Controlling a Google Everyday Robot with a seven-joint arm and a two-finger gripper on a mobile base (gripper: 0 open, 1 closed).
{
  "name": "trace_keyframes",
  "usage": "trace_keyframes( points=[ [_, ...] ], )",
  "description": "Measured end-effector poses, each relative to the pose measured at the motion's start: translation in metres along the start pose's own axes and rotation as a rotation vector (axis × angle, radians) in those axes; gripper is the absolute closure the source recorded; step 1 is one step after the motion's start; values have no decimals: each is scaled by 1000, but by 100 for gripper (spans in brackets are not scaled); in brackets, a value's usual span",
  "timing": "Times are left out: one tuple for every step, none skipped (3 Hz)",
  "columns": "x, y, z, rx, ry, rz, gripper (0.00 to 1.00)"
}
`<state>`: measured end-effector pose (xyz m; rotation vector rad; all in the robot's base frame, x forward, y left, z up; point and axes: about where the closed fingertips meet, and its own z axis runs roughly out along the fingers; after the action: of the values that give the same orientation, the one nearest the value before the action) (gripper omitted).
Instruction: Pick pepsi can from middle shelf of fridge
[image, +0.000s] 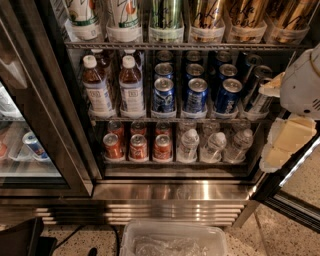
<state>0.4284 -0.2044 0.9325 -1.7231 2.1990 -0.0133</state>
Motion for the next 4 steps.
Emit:
trace_keyframes(
  points=[
    [3, 4, 18, 13, -40, 20, 0],
    [5, 17, 66, 11, -134, 62, 0],
    [-10, 23, 101, 43, -245, 119, 0],
    [-35, 16, 115, 114, -354, 206, 0]
  ],
)
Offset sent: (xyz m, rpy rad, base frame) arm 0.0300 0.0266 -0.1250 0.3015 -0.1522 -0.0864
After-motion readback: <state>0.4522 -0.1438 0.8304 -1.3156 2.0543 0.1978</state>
